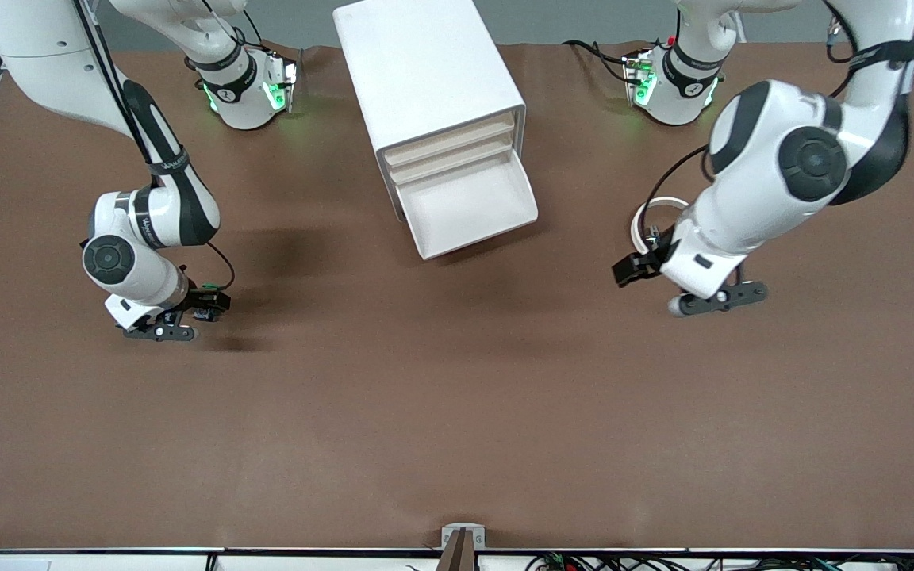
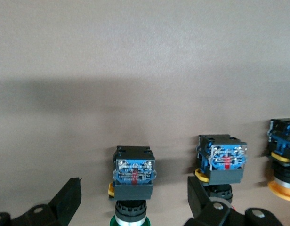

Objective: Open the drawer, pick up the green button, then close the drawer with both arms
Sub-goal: 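Raise the right gripper to rest while the left gripper reaches the drawer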

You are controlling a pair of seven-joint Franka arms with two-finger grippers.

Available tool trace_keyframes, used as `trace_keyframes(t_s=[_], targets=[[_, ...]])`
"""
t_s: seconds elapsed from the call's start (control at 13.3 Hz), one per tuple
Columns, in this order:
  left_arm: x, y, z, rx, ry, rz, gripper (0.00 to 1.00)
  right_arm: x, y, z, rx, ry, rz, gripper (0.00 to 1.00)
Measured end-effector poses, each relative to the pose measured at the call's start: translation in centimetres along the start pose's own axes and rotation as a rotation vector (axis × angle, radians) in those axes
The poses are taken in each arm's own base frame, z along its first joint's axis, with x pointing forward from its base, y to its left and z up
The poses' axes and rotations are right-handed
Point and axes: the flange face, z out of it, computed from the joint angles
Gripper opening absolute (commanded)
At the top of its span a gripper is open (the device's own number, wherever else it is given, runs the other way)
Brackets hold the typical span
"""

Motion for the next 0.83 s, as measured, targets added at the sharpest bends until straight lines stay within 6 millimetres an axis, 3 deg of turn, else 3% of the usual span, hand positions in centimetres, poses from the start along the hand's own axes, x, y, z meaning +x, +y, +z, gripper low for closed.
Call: trace_keyframes(t_s=[0.3,0.53,0.83], targets=[[-2.7,5.6,5.8,-0.021,-0.028,-0.045,1.0,1.3,0.9,-1.9,-0.021,-0.038,0.011,1.0],[-4.8,8.8,9.0,-0.026,-0.029,-0.067,1.0,3.6,2.1,-7.3,-0.052,-0.108,-0.005,1.0],[-9.7,13.2,15.4,0.074,-0.008,-0.068,1.0,5.2,3.1,-15.0,-0.033,-0.157,-0.025,1.0]])
